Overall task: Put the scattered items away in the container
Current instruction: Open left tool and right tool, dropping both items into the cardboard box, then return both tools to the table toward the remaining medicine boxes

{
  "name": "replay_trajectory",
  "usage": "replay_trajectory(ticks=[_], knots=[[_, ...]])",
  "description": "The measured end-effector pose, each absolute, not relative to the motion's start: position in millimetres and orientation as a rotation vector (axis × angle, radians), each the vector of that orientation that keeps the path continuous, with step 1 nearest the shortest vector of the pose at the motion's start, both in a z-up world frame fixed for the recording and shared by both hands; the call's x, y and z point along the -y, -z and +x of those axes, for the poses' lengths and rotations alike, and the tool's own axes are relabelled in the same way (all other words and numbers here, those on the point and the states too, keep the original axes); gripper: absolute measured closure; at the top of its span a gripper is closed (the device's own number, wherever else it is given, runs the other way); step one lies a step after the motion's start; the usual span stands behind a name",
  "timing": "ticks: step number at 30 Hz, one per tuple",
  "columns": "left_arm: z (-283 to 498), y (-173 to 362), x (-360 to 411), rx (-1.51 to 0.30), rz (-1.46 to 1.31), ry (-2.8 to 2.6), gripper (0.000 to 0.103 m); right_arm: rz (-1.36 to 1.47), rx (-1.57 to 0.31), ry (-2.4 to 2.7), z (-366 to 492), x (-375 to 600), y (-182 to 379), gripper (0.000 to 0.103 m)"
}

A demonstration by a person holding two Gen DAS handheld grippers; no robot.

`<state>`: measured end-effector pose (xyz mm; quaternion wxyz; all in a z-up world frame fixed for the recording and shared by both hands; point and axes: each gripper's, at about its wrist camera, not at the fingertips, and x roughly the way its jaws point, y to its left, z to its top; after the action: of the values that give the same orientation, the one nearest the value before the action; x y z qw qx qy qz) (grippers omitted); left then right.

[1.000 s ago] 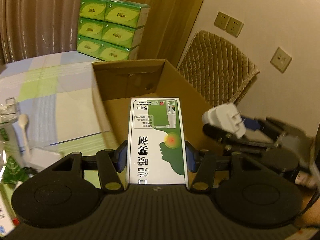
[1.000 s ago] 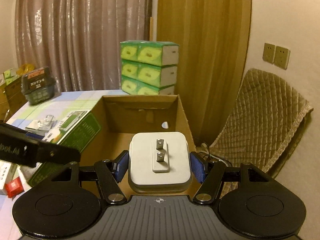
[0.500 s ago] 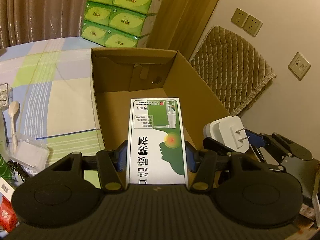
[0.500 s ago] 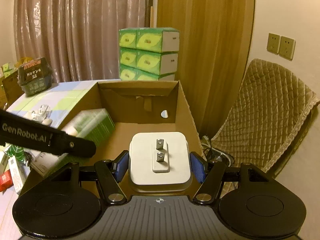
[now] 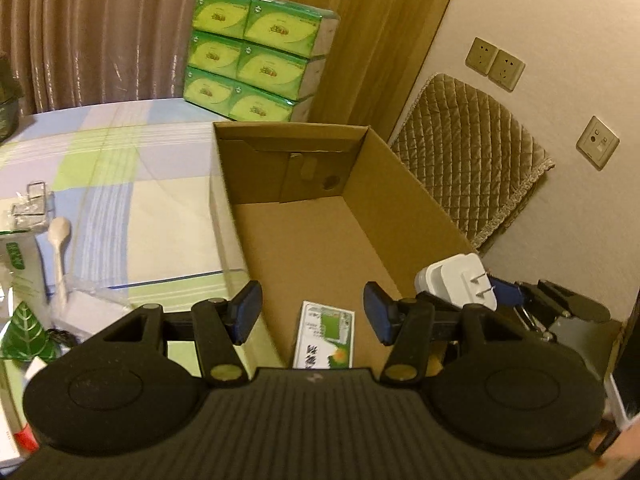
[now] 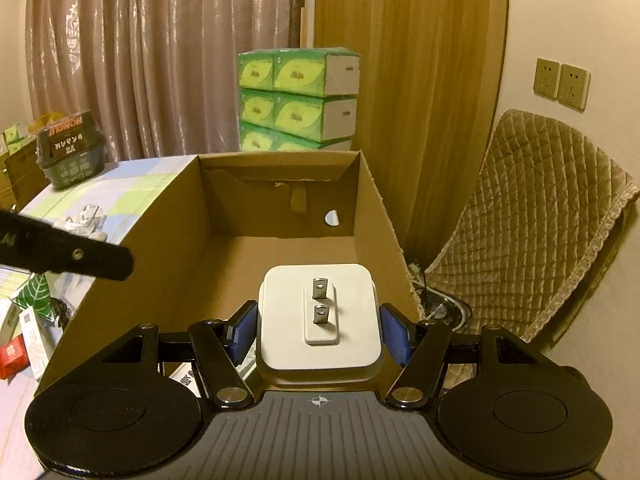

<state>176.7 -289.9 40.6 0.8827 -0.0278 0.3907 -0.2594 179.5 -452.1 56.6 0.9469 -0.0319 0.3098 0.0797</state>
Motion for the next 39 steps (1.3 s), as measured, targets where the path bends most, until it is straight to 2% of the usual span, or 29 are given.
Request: replay_trajectory(ticks=[13, 24, 27, 30, 33, 36, 39], knots=[[160.2, -34.8, 266.2, -0.815, -0.046, 0.516, 0.051, -0.094, -0.615, -0.188, 172.4, 443.6, -56.4, 0.037], [130.6, -29.8, 222.7, -0.800, -0.019, 0.457, 0.047, -0.064, -0.558, -0.176, 130.6, 434.6, -69.4, 0.031], [117.9, -27.0, 207.7, -0.798, 0.001, 0.444, 0.043, -0.042, -0.527, -0.188, 115.2, 425.3, -77.4, 0.029], [103.3, -25.2, 187.1, -0.791, 0.018, 0.416, 0.034, -0.039, -0.501, -0.218, 99.6, 410.4, -85.1, 0.015], [88.2, -22.6, 160.8, -0.787, 0.026, 0.380, 0.022, -0.045, -0.474, -0.248, 84.9, 393.1, -90.9, 0.012], [74.7, -20.0, 131.5, -0.797, 0.020, 0.341, 0.014, -0.032, -0.470, -0.291, 73.3, 375.3, -93.7, 0.002], [63.8, -16.1, 102.6, -0.817, 0.019, 0.297, 0.008, -0.056, -0.468, -0.347, 63.5, 353.1, -94.1, 0.002]])
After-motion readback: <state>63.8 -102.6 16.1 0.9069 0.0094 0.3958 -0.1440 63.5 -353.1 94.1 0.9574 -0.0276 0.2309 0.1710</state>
